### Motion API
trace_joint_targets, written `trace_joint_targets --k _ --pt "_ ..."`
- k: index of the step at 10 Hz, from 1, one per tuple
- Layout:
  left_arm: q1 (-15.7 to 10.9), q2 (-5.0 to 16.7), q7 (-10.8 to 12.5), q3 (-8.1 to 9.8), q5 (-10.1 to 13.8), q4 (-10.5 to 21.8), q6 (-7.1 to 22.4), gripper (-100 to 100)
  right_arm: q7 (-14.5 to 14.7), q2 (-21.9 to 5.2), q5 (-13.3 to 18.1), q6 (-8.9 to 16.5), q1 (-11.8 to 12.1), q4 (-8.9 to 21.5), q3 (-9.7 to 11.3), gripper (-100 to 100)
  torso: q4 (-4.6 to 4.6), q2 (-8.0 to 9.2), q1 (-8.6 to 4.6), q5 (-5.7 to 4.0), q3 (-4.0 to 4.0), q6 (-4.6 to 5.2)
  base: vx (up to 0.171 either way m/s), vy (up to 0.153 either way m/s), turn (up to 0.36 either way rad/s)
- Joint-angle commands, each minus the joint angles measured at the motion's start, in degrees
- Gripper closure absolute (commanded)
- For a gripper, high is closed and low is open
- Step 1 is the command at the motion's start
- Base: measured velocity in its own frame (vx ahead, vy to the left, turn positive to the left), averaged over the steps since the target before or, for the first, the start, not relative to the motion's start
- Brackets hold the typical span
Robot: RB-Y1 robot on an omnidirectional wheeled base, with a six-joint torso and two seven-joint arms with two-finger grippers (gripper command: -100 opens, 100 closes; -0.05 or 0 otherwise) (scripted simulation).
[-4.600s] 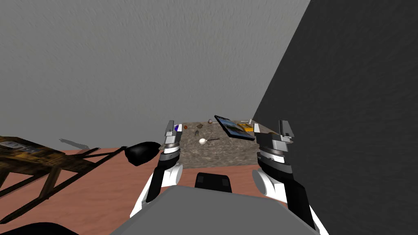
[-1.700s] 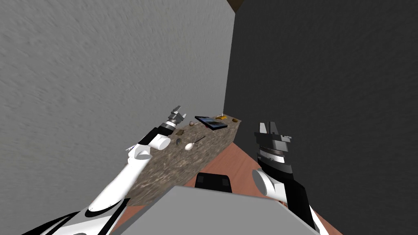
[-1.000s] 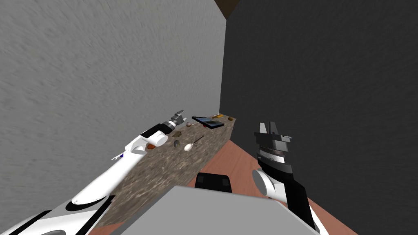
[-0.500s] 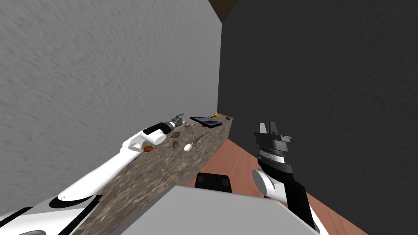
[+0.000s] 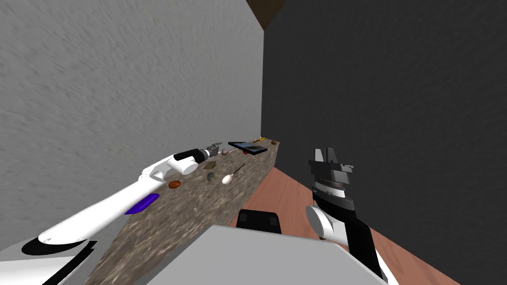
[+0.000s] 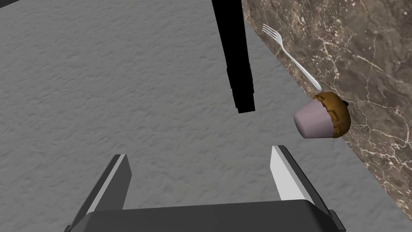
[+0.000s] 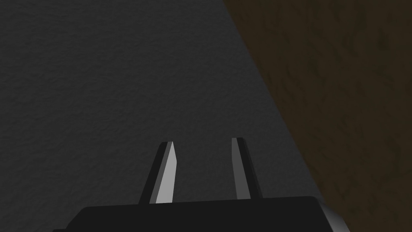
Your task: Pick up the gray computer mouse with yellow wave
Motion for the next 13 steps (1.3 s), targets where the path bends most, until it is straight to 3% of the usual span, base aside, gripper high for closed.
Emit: trace_joint_targets --k 1,3,4,5,6,7,8,9,10,12,13 --pt "-0.32 1.1 -0.45 -1.44 -0.66 1.05 2.54 -100 0.0 0.0 0.0 0.0 0.0 0.0 0.0 0 0.0 0.0 0.0 0.0 0.0 0.0 -0.027 0.039 -0.069" --pt "1.45 5.09 -1.73 -4.25 0.67 4.07 6.2 -100 0.0 0.0 0.0 0.0 0.0 0.0 0.0 0 -0.01 -0.05 0.01 0.01 -0.03 0.0 -0.018 0.033 -0.154" --pt "1.45 6.17 -1.73 -4.25 0.67 4.07 6.76 -100 0.0 0.0 0.0 0.0 0.0 0.0 0.0 0 -0.01 -0.05 0.0 0.01 -0.03 0.0 -0.013 0.032 -0.036" --pt "2.51 8.07 -2.44 -5.77 1.2 5.48 8.67 -100 0.0 0.0 0.0 0.0 0.01 0.0 -0.01 0 -0.01 -0.07 0.0 0.01 -0.03 -0.04 -0.011 0.024 -0.062" --pt "2.51 8.43 -2.44 -5.77 1.2 5.48 8.67 -100 0.0 0.0 0.0 0.0 0.01 0.0 0.0 0 -0.01 -0.07 -0.01 0.01 -0.03 -0.03 -0.01 0.019 -0.035" --pt "3.67 10.48 -3.16 -7.35 1.65 6.82 10.24 -100 0.0 0.0 0.0 0.0 0.01 0.0 0.0 0 -0.01 -0.09 -0.06 0.0 -0.05 -0.02 -0.007 0.018 -0.096" --pt "3.67 10.48 -3.16 -7.35 1.65 6.82 10.42 -100 0.0 0.0 0.0 0.0 0.01 0.0 0.0 0 -0.02 -0.1 -0.07 -0.01 -0.05 -0.01 -0.004 0.015 -0.044" --pt "4.91 12.29 -3.88 -8.97 2.03 8.07 12.01 -100 0.0 0.0 0.0 0.0 0.01 0.0 0.0 0 -0.02 -0.11 -0.08 0.0 -0.06 -0.03 0.0 0.008 -0.077" --pt "4.91 12.29 -3.88 -8.97 2.03 8.07 12.01 -100 0.0 0.0 0.0 0.0 0.01 0.0 0.0 0 -0.02 -0.12 -0.09 -0.01 -0.07 -0.02 0.0 0.008 -0.036" --pt "7.48 15.12 -5.27 -12.2 2.64 10.21 14.71 -100 0.0 0.0 0.0 0.0 0.01 0.0 0.0 0 -0.02 -0.14 -0.1 -0.01 -0.07 -0.03 0.009 0.004 -0.089" --pt "7.48 15.12 -5.27 -12.26 2.64 10.21 14.71 -100 0.0 0.0 0.0 0.0 0.01 0.0 0.0 0 -0.03 -0.17 -0.13 -0.01 -0.09 -0.01 0.012 0.004 -0.032"
